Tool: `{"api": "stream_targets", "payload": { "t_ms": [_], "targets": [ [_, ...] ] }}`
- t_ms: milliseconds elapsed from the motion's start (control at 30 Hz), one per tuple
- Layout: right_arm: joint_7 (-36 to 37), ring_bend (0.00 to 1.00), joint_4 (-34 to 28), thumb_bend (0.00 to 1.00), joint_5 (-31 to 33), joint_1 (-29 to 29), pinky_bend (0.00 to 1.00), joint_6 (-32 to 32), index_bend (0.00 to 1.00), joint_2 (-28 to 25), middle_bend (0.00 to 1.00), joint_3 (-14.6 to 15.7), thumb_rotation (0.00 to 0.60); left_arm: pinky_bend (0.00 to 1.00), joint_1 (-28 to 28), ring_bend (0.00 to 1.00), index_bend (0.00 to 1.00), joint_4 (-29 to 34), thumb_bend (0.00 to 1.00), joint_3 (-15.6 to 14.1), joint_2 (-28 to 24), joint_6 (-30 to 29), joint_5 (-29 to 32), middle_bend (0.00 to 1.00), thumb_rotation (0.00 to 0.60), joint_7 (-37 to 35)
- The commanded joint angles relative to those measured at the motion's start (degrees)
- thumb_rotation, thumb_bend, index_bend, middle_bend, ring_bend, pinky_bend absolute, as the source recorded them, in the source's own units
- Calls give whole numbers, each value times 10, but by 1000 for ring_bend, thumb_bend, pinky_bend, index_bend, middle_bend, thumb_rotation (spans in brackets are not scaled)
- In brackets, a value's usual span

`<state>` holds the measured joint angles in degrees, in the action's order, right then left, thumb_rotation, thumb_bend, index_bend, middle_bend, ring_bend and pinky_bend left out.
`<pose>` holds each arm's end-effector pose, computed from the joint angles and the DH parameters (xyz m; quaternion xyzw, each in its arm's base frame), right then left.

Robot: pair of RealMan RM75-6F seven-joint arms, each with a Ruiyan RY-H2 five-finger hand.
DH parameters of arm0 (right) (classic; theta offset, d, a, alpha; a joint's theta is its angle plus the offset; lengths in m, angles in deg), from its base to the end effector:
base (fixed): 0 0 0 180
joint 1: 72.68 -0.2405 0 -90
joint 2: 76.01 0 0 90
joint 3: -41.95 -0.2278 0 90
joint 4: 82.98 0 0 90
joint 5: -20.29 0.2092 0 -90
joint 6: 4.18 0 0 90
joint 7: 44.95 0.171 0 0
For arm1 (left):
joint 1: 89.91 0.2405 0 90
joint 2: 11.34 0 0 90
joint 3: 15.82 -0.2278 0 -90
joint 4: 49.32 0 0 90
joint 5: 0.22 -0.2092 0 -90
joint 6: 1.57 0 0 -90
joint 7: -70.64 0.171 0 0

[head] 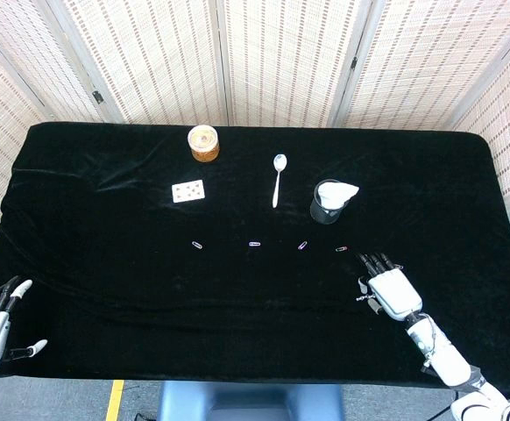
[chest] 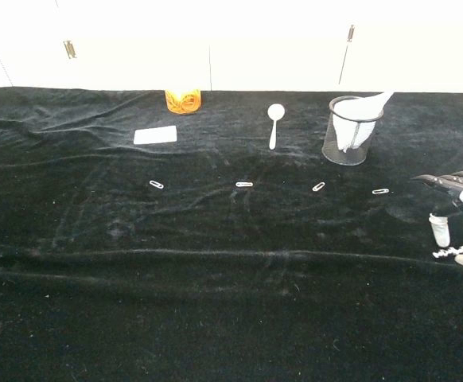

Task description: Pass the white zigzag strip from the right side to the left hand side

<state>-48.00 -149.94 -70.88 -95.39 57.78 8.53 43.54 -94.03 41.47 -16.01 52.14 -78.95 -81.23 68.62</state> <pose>-0.2791 -0.2723 0.0021 0.7835 -0.3302 0.2785 0.4466 -0.3220 0.1876 0.1309 -0.5938 -0.4628 -0.3133 0.5789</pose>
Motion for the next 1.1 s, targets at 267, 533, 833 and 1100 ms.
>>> {"api": "stream_targets", "payload": {
  "t_ms": [267,533,833,1100],
  "targets": [
    [-4,0,-11,350,15,-12,0,-23,568,-4,0,2,600,0,-1,0,0,-3,139,0,-4,5,0,0,600,-15],
    [21,1,-10,355,12,-12,0,-7,728,-4,48,1,600,0,-2,0,0,-8,140,0,-4,5,-2,0,600,-28],
    [29,22,-15,398,20,-14,0,4,826,-12,102,-8,600,0,-4,0,0,-15,141,1,-5,9,-3,0,600,-45],
    [9,29,-26,426,32,-20,0,13,850,-18,121,-26,600,0,-7,0,0,-19,141,2,-7,15,0,0,600,-58]
  ]
}}
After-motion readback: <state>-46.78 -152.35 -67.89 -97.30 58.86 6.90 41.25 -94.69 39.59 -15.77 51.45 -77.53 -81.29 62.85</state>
